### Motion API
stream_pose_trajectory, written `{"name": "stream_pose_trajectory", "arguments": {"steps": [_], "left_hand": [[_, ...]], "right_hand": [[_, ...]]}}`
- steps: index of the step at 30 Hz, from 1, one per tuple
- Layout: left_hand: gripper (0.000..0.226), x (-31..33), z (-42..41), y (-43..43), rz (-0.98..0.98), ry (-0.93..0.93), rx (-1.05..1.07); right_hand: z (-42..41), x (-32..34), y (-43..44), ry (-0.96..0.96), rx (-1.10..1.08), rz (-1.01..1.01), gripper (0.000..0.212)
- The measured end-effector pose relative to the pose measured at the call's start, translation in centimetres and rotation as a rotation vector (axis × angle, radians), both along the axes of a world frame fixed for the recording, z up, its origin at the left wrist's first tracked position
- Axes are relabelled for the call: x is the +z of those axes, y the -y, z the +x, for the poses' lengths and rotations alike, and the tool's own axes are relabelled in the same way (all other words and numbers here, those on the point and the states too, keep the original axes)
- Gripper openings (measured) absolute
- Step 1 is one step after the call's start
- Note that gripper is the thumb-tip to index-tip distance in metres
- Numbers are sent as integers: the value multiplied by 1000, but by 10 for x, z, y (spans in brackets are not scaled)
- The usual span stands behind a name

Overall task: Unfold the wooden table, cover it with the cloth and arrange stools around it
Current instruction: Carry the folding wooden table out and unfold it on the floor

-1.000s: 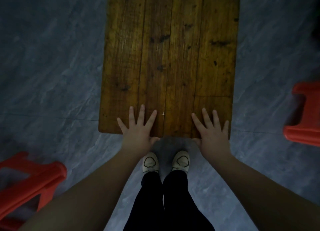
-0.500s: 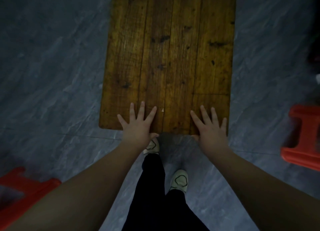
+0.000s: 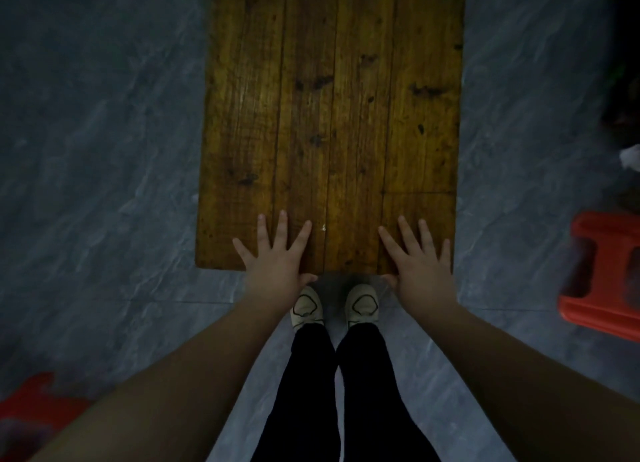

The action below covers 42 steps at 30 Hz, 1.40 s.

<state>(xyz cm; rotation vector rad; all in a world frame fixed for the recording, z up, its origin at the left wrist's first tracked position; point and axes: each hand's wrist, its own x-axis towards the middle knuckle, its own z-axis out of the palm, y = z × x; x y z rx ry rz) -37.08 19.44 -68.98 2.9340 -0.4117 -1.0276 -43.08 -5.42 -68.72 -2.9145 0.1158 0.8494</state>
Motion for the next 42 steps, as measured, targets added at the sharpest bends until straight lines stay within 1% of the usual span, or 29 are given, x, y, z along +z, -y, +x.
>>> {"name": "stream_pose_trajectory", "arguments": {"steps": [14,19,24,26,28,31,33,36,38,42], "left_hand": [[102,-5,9,14,30,-5,18],[105,-4,6,16,4,-10,69],[107,2,1,14,14,-55,46],[105,4,0,9,18,-69,14],[97,8,2,4,-17,-57,14],[82,16,20,1,-102,-7,71],[79,19,42,5,-133,54,90],[82,16,88,16,-156,127,53],[87,12,116,25,-149,139,0],[97,1,147,36,-59,32,-39]], "right_hand": [[15,-2,16,-19,14,16,87],[12,-1,14,-28,13,-3,89],[3,4,4,-43,-10,-12,90],[2,8,1,-45,-30,8,88],[5,12,-4,-28,-54,32,83],[24,17,-11,30,-106,63,76],[46,16,-12,80,-119,82,75],[90,9,-11,141,-87,75,77],[118,4,-10,154,-68,71,79],[144,-7,-12,98,-55,27,85]]}}
